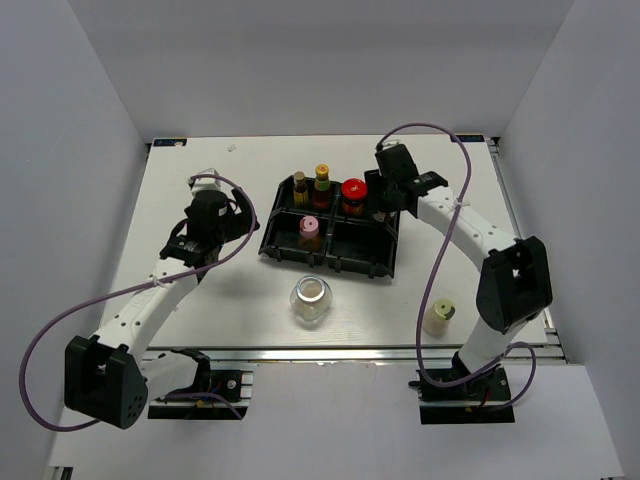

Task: Organize the condiment bottles

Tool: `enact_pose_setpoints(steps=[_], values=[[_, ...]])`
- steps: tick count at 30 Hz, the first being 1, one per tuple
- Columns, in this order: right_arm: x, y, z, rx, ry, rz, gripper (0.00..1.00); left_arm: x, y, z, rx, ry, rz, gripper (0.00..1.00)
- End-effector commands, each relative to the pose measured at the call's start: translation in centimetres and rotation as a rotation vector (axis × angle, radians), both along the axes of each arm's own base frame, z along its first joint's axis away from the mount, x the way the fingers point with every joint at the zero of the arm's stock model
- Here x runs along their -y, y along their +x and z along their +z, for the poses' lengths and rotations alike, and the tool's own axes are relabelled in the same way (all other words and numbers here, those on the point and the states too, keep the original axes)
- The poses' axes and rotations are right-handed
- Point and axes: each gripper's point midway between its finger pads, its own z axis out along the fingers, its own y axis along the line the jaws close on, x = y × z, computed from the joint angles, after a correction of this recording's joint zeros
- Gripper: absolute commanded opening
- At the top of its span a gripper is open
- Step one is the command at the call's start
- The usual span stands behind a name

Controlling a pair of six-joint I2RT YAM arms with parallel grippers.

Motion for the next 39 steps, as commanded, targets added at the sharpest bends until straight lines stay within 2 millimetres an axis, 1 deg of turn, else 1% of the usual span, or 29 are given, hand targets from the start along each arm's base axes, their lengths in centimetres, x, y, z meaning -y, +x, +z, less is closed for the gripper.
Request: enact_pose_setpoints(steps=[1, 3, 5, 6, 8, 9, 10, 11, 13, 14, 15, 16, 17, 19, 20, 21, 23, 25, 26, 28, 29, 31, 32, 34, 35, 37, 38, 39], values=[[-1.4, 3.4, 4.5, 0.161, 0.074, 0.016, 0.10, -0.5, 0.1, 0.3, 0.006, 0.014, 0.017, 0.98], [-1.6, 3.5, 3.0, 0.143, 0.064, 0.029, 0.12, -0.5, 0.1, 0.3, 0.007, 0.012, 0.014, 0.98], [-2.1, 3.9, 2.1, 0.136, 0.073, 0.044, 0.13, -0.5, 0.2, 0.3, 0.008, 0.012, 0.014, 0.98], [-2.2, 4.2, 1.1, 0.117, 0.071, 0.043, 0.13, -0.4, 0.2, 0.3, 0.008, 0.011, 0.013, 0.98], [-2.6, 4.6, 0.4, 0.110, 0.075, 0.049, 0.13, -0.5, 0.2, 0.3, 0.006, 0.013, 0.016, 0.98], [-2.7, 4.8, -0.4, 0.102, 0.072, 0.047, 0.13, -0.4, 0.2, 0.3, 0.005, 0.013, 0.014, 0.98], [-2.9, 5.1, -0.6, 0.104, 0.077, 0.052, 0.13, -0.5, 0.2, 0.3, 0.004, 0.013, 0.016, 0.98], [-3.0, 5.2, -1.3, 0.089, 0.072, 0.052, 0.14, -0.5, 0.2, 0.3, 0.004, 0.015, 0.014, 0.98], [-3.3, 5.5, -1.7, 0.085, 0.076, 0.052, 0.18, -0.5, 0.2, 0.3, 0.003, 0.016, 0.015, 0.98], [-3.2, 5.6, -2.0, 0.079, 0.074, 0.050, 0.23, -0.5, 0.1, 0.3, 0.005, 0.016, 0.014, 0.98], [-3.3, 5.6, -2.7, 0.065, 0.072, 0.050, 0.25, -0.5, 0.2, 0.3, 0.007, 0.015, 0.014, 0.98], [-3.3, 5.8, -2.7, 0.067, 0.071, 0.048, 0.28, -0.5, 0.2, 0.3, 0.005, 0.015, 0.013, 0.98], [-3.2, 5.9, -3.0, 0.060, 0.072, 0.040, 0.35, -0.4, 0.2, 0.3, 0.005, 0.015, 0.009, 0.98], [-3.0, 5.9, -3.6, 0.043, 0.067, 0.034, 0.43, -0.4, 0.3, 0.2, 0.005, 0.014, 0.008, 0.98], [-3.1, 5.9, -3.7, 0.039, 0.070, 0.032, 0.56, -0.3, 0.2, 0.2, 0.004, 0.012, 0.004, 0.98], [-3.1, 5.7, -4.0, 0.028, 0.068, 0.033, 0.63, -0.3, 0.2, 0.2, 0.004, 0.012, 0.003, 0.98], [-2.9, 5.8, -3.7, 0.031, 0.068, 0.028, 0.73, -0.1, 0.3, 0.3, 0.007, 0.004, -0.003, 0.98], [-2.7, 5.8, -3.1, 0.041, 0.064, 0.021, 0.76, 0.0, 0.2, 0.5, 0.008, -0.004, -0.009, 0.98], [-2.6, 5.7, -2.3, 0.052, 0.068, 0.018, 0.77, 0.1, 0.2, 0.4, 0.006, -0.008, -0.010, 0.98], [-2.4, 5.5, -1.6, 0.066, 0.071, 0.017, 0.79, 0.2, 0.1, 0.5, 0.007, -0.015, -0.013, 0.98], [-2.3, 5.3, -0.6, 0.084, 0.080, 0.017, 0.81, 0.3, 0.1, 0.5, 0.006, -0.025, -0.012, 0.98], [-2.1, 5.0, 0.3, 0.098, 0.082, 0.017, 0.84, 0.4, -0.1, 0.4, -0.002, -0.033, -0.013, 0.98], [-1.9, 4.8, 1.5, 0.120, 0.090, 0.018, 0.84, 0.5, -0.2, 0.3, -0.006, -0.043, -0.014, 0.98], [-1.7, 3.9, 1.9, 0.119, 0.098, 0.030, 0.88, 0.7, -0.4, 0.3, -0.007, -0.054, -0.022, 0.98], [-1.6, 3.3, 3.1, 0.137, 0.113, 0.035, 0.89, 0.8, -0.5, 0.4, -0.007, -0.063, -0.028, 0.98], [-1.3, 2.0, 3.0, 0.125, 0.125, 0.048, 0.89, 1.4, -0.8, 0.4, -0.009, -0.084, -0.054, 0.98], [-1.0, 1.2, 4.3, 0.149, 0.141, 0.051, 0.89, 1.7, -1.0, 0.3, -0.010, -0.092, -0.069, 0.98], [-0.7, 0.5, 4.6, 0.150, 0.149, 0.054, 0.89, 2.1, -1.1, 0.5, -0.009, -0.108, -0.090, 0.98]])
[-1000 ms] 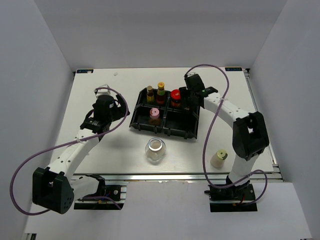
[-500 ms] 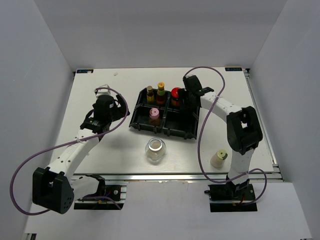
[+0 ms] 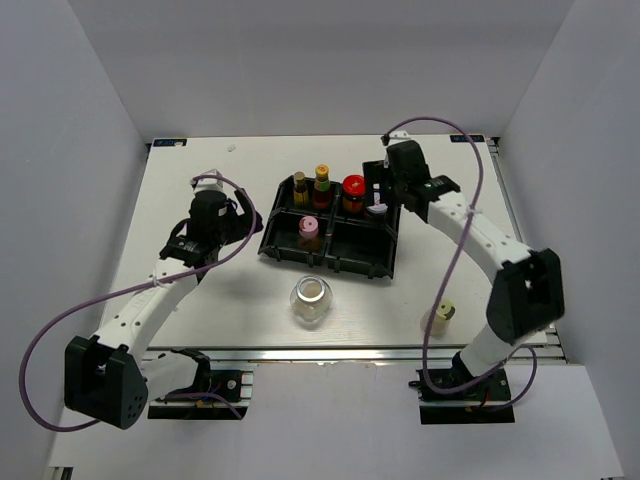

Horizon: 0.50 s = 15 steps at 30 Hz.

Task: Organize the condiment bottles

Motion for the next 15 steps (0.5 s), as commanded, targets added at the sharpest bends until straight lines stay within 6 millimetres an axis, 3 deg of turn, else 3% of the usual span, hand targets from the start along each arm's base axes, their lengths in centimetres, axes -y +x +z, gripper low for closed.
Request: enact_pose_setpoints(steps=[1, 3, 4, 6, 7, 8, 11, 15], values=[[0.5, -2.6, 2.1, 0.031, 0.054, 0.034, 0.90, 1.1, -0.9, 0.6, 0.006, -0.062, -0.056, 0.98], [0.5, -4.5, 3.4, 0.045, 0.094, 0.074, 0.89, 2.1, -1.3, 0.1, -0.009, -0.091, -0.098, 0.98], [0.8, -5.6, 2.3, 0.019, 0.093, 0.079, 0.89, 2.4, -1.5, 0.1, -0.011, -0.101, -0.115, 0.98], [1.2, -7.0, 3.7, 0.056, 0.145, 0.065, 0.89, 3.5, -2.1, 0.0, -0.014, -0.117, -0.156, 0.98], [1.9, -7.8, 2.5, 0.038, 0.140, 0.038, 0.89, 3.9, -2.3, 0.1, -0.010, -0.116, -0.171, 0.98], [2.3, -8.4, 3.5, 0.062, 0.176, 0.006, 0.89, 4.3, -2.6, -0.3, -0.018, -0.113, -0.179, 0.98], [3.5, -10.1, 3.7, 0.073, 0.194, -0.028, 0.89, 6.6, -4.1, -1.6, -0.063, -0.088, -0.244, 0.98], [2.2, -12.8, 4.5, 0.079, 0.275, 0.100, 0.89, 8.7, -5.9, -3.0, -0.118, -0.035, -0.310, 0.98]])
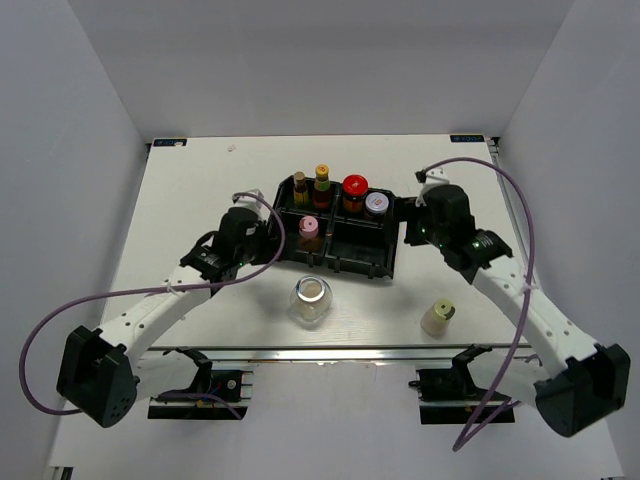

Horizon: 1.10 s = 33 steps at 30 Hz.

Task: Organize the condiment bottles

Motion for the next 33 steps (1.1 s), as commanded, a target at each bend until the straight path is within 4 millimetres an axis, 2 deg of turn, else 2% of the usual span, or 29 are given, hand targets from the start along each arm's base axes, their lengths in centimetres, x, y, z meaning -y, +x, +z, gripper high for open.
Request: enact_pose_setpoints(steps=[1, 6, 10, 11, 14, 23, 26, 33], values=[[-0.8, -1.7, 2.2, 0.054, 0.098, 0.060, 0.89, 1.3, -1.4, -0.3, -0.016, 0.027, -0.045, 0.98], [0.0, -2.7, 2.6, 0.086, 0.096, 0.052, 0.89, 3.8, -3.7, 0.4, 0.009, -0.030, -0.182, 0.98], [0.3, -2.9, 2.2, 0.076, 0.079, 0.048, 0.89, 5.1, -4.9, 0.6, 0.011, 0.000, -0.258, 0.98], [0.9, -2.9, 1.8, 0.064, 0.059, 0.022, 0.89, 5.7, -5.8, -0.2, -0.018, 0.034, -0.291, 0.98], [1.8, -3.1, 1.2, 0.043, 0.036, -0.025, 0.89, 7.1, -7.4, -0.6, -0.036, 0.109, -0.346, 0.98], [2.7, -3.6, 0.9, 0.055, 0.019, -0.052, 0.89, 6.9, -8.6, -3.6, -0.098, 0.333, -0.364, 0.98], [2.8, -3.6, 0.9, 0.055, 0.018, -0.051, 0.89, 6.6, -8.8, -3.9, -0.105, 0.381, -0.361, 0.98], [2.9, -3.5, 0.7, 0.056, 0.012, -0.055, 0.89, 7.6, -9.4, -4.1, -0.106, 0.390, -0.426, 0.98]])
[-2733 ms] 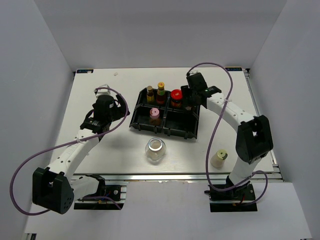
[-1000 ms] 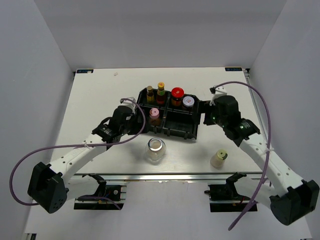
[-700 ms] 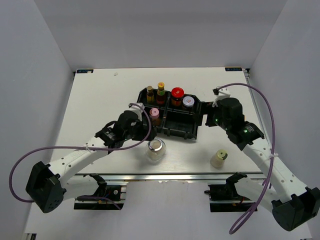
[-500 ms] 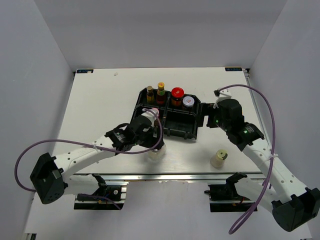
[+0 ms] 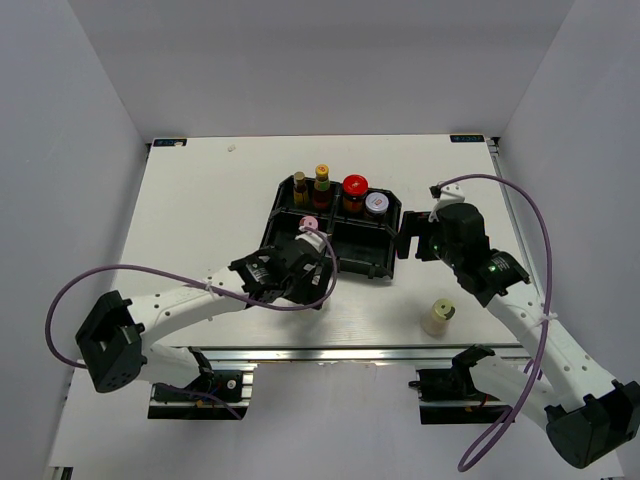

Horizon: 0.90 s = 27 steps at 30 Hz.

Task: Organize the condiment bottles

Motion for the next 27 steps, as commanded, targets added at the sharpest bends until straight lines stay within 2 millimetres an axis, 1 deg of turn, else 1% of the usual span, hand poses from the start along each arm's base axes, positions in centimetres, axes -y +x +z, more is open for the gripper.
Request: enact_pose_setpoints(steps=[1, 3, 5, 7, 10, 11, 12, 13, 16, 20, 21, 24, 27], values=[[0.2, 0.2, 0.6, 0.028, 0.001, -0.011, 0.89, 0.4, 0.1, 0.6, 0.011, 0.026, -0.036, 0.97], [0.3, 0.2, 0.4, 0.025, -0.003, -0.015, 0.89, 0.9, -0.5, 0.1, -0.011, 0.027, -0.066, 0.95], [0.5, 0.2, 0.5, 0.028, -0.006, -0.020, 0.89, 1.1, -0.7, 0.0, -0.018, 0.021, -0.082, 0.90], [0.6, 0.3, 0.4, 0.029, -0.007, -0.026, 0.89, 1.3, -0.7, 0.5, -0.013, 0.013, -0.089, 0.85], [0.5, 0.2, 0.4, 0.028, -0.006, -0.022, 0.89, 1.8, -0.4, 1.4, 0.012, -0.007, -0.107, 0.79], [0.6, 0.3, 0.3, 0.028, -0.011, -0.024, 0.89, 2.0, -0.3, 1.6, 0.016, -0.010, -0.112, 0.79], [0.5, 0.3, 0.3, 0.027, -0.011, -0.023, 0.89, 2.1, -0.2, 1.7, 0.020, -0.008, -0.115, 0.80], [0.6, 0.2, 0.1, 0.023, -0.013, -0.026, 0.89, 2.1, -0.1, 1.4, 0.017, 0.004, -0.114, 0.89], [0.7, 0.2, 0.2, 0.027, -0.016, -0.027, 0.89, 2.3, 0.1, 0.7, 0.009, 0.019, -0.115, 0.98], [0.7, 0.2, 0.1, 0.026, -0.017, -0.027, 0.89, 2.2, 0.8, 0.2, 0.011, 0.057, -0.081, 0.98], [0.7, 0.2, 0.1, 0.026, -0.017, -0.027, 0.89, 2.3, 1.2, 0.5, 0.020, 0.056, -0.066, 0.98], [0.8, 0.1, 0.1, 0.030, -0.018, -0.029, 0.89, 2.7, 1.6, 0.3, 0.025, 0.058, -0.060, 0.98], [0.9, 0.2, 0.1, 0.034, -0.019, -0.035, 0.89, 2.9, 2.1, 0.7, 0.027, 0.056, -0.016, 0.98]])
